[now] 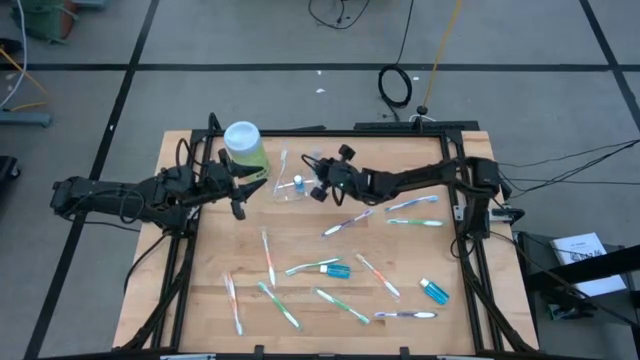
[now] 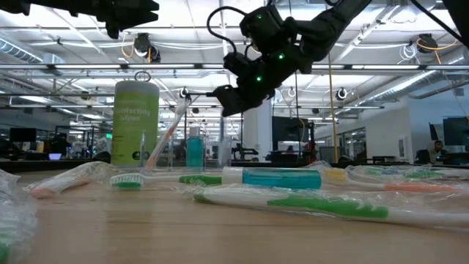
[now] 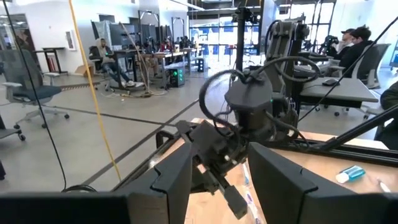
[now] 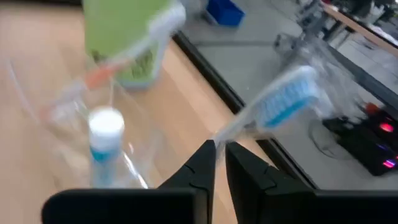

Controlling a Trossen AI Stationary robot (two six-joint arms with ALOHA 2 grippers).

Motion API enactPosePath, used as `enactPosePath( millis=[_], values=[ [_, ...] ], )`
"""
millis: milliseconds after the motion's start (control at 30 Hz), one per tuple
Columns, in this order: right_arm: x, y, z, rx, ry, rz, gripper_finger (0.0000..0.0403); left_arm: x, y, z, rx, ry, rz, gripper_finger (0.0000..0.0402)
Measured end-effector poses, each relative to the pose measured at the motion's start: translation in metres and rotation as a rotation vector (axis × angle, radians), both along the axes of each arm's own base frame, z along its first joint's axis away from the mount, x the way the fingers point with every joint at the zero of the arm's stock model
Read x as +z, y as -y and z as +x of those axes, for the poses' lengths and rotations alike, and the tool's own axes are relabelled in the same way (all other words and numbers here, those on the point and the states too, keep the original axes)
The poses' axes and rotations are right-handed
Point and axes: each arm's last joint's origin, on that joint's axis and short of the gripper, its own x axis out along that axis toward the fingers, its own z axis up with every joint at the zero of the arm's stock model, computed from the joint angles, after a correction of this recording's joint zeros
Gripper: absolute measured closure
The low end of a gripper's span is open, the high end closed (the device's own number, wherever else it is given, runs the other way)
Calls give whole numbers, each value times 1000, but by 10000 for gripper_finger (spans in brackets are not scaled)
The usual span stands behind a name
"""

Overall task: Pick & Place toothbrushing station
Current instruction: Put the blue toothbrush into the transparent organizer

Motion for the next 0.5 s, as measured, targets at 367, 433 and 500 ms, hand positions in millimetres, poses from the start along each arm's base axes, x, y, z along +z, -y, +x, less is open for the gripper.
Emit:
enactPosePath(
  millis=[367, 433, 500],
  values=[
    [-1, -6, -7, 20, -122, -1, 282, -4, 0, 0, 0, -37, -12, 238],
    [5, -10, -14, 29, -160, 10, 267, -6, 0, 0, 0, -57, -13, 238],
    [14, -14, -21, 32, -193, 25, 255, -7, 0, 0, 0, -70, -18, 238]
  ],
)
